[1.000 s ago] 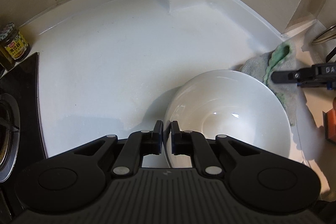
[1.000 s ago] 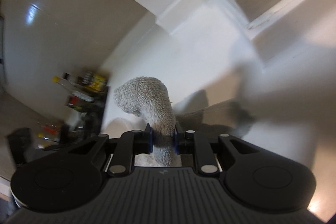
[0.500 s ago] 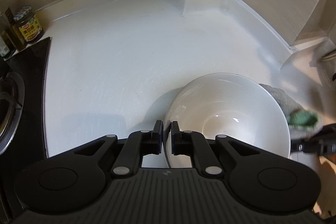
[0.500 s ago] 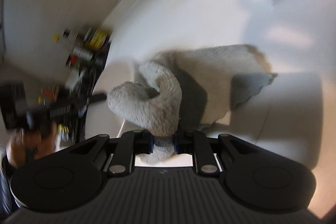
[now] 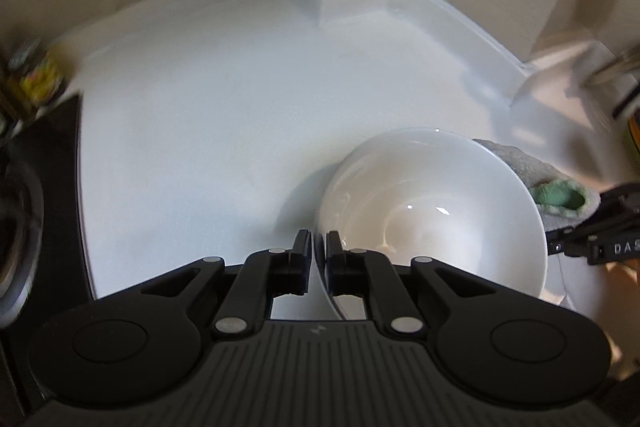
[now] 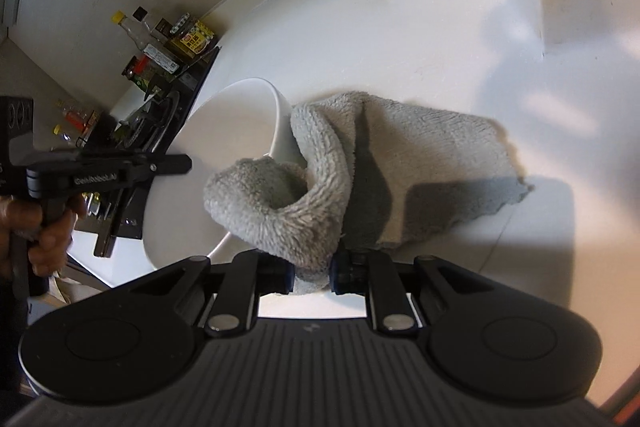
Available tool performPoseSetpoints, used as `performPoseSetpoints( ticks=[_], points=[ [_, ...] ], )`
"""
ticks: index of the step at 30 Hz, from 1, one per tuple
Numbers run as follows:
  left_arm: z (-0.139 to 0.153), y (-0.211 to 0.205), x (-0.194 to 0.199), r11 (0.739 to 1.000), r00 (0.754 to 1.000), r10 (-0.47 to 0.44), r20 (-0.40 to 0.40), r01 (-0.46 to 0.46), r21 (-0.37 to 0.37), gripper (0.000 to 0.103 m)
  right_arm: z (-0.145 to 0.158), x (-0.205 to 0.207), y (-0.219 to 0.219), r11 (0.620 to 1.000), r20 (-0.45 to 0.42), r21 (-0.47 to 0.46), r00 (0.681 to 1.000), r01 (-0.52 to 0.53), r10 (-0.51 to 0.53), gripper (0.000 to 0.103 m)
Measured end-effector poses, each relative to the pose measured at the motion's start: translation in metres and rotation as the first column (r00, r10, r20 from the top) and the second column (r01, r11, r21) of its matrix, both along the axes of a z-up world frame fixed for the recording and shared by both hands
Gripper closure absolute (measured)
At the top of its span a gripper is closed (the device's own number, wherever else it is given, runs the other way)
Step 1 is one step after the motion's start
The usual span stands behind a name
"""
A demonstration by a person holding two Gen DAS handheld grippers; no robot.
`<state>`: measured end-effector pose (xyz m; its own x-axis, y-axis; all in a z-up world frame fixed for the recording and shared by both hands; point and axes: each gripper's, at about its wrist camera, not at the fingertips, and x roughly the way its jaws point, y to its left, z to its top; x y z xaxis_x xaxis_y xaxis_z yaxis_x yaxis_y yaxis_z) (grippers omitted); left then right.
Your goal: Clean bowl
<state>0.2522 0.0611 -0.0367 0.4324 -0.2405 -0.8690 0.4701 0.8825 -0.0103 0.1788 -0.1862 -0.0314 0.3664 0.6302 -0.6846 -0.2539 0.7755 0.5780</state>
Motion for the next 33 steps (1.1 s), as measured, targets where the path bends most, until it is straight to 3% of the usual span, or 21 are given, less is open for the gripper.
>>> performPoseSetpoints(
  ticks=[4,9,13,16,19,23,27,33],
  points=[
    [-0.001,-0.013,0.018,0.986,0.987,-0.159,-0.024,0.16,0.049,0.096,0.001,-0.005,-0.013,1.0,0.011,-0.016,1.0,-0.017,0.017,0.089],
    [-0.006,-0.041,0.039,0.917,0.931,-0.358,-0.074,0.366,0.158,0.093,0.002,-0.01,-0.024,0.999,0.023,-0.039,0.999,-0.033,0.034,0.089],
    [-0.005,-0.053,0.051,0.891,0.908,-0.404,-0.11,0.418,0.179,0.093,0.006,-0.013,-0.027,0.995,0.047,-0.071,0.997,-0.066,0.069,0.089],
    [-0.005,-0.056,0.056,0.895,0.911,-0.393,-0.121,0.41,0.177,0.094,0.008,-0.012,-0.023,0.992,0.06,-0.093,0.994,-0.089,0.094,0.089],
    [-0.007,-0.05,0.05,0.93,0.945,-0.313,-0.098,0.326,0.172,0.094,0.008,-0.01,-0.022,0.991,0.068,-0.105,0.994,-0.079,0.087,0.09],
    [-0.007,-0.032,0.038,0.984,0.99,-0.099,-0.096,0.112,0.142,0.095,0.002,-0.013,-0.022,0.995,0.049,-0.088,0.997,-0.048,0.053,0.091],
    [-0.007,-0.021,0.027,0.99,0.996,0.025,-0.086,-0.013,0.138,0.096,-0.003,-0.032,-0.011,0.994,0.037,-0.07,0.995,-0.087,0.09,0.091],
    [-0.006,-0.014,0.012,0.988,0.993,0.076,-0.092,-0.063,0.14,0.097,-0.003,-0.057,0.014,0.99,0.044,-0.035,0.99,-0.134,0.136,0.091]
  ],
)
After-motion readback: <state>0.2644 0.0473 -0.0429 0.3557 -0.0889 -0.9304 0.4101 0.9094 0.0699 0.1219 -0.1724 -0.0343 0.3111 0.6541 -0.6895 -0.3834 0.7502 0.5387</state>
